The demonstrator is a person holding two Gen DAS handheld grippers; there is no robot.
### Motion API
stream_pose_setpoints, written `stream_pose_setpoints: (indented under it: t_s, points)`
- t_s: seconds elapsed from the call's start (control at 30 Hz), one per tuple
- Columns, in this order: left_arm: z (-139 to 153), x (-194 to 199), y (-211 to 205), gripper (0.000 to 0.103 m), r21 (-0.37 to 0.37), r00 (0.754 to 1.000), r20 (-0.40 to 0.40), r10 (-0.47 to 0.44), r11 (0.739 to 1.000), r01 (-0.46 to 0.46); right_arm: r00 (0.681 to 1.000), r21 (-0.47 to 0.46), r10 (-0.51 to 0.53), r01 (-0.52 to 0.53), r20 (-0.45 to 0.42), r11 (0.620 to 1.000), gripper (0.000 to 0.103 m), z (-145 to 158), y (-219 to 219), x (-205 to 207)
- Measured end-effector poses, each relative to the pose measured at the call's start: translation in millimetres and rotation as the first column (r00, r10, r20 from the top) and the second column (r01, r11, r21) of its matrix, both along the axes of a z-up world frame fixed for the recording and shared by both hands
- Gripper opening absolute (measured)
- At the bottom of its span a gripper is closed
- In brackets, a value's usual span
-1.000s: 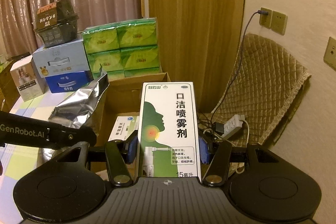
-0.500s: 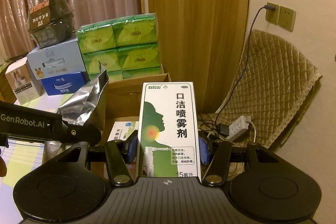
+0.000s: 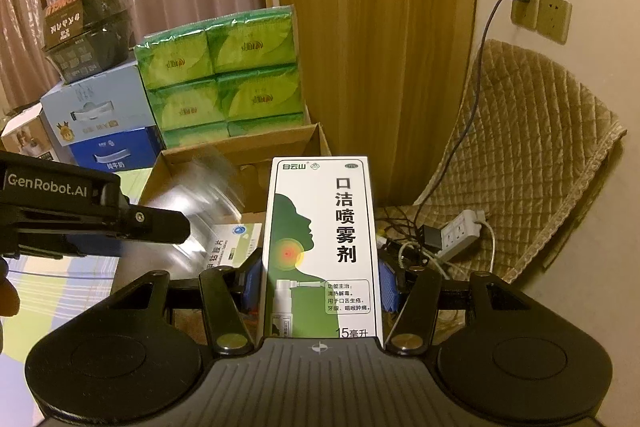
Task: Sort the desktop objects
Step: 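Open left tool dropping foil bag while right tool releases spray box into box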
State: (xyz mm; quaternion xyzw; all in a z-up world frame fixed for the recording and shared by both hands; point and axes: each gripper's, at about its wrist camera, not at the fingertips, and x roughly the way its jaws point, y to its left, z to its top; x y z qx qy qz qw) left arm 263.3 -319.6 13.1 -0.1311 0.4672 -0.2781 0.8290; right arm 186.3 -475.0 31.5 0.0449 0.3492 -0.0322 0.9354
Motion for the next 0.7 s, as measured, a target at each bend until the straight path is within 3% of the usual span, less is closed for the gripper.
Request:
stream_pose_setpoints:
  t_s: [0.7]
  points:
    - [-2, -7, 47, 0.057, 0.025, 0.998, 0.036, 0.045, 0.999, -0.045, 1.0, 0.068, 0.017, -0.017, -0.003, 0.998, 0.054, -12, 11, 21]
